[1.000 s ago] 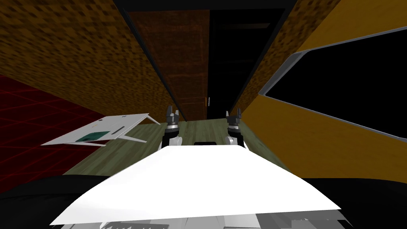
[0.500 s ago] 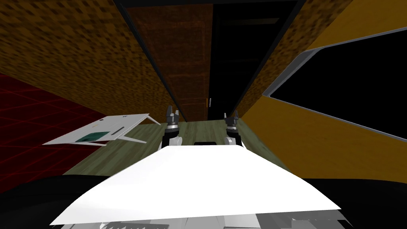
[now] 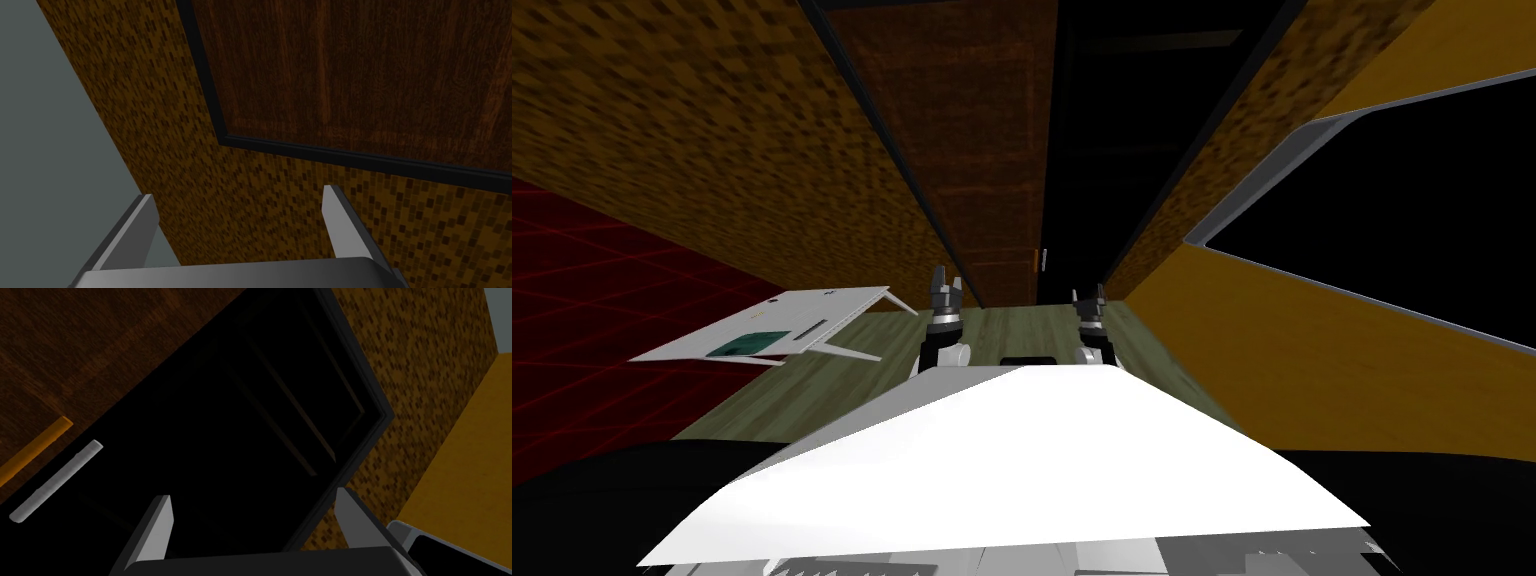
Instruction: Pull the door open
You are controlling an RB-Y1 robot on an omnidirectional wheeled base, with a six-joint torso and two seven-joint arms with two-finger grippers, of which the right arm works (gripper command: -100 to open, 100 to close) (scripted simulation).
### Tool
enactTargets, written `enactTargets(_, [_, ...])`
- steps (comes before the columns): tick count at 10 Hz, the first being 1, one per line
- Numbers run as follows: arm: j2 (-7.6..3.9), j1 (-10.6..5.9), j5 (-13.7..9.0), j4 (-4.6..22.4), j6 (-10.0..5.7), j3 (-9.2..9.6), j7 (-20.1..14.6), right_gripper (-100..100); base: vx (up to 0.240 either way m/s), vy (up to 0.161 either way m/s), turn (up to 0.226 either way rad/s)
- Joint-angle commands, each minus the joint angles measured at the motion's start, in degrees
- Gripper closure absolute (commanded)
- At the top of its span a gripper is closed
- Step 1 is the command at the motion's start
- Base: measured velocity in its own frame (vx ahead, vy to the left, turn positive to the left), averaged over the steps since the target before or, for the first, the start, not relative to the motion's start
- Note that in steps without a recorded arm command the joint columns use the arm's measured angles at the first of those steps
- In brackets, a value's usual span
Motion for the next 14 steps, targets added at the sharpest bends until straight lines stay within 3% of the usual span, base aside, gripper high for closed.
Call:
enactTargets(1, [-0.69, -0.49, -1.0, 2.0, -0.38, 0.4, -2.4, -100, 0.109, 0.026, 0.045])
enactTargets(14, [-5.74, -4.2, -8.7, 19.5, -5.09, 4.55, -20.9, -100, 0.102, 0.016, 0.046])
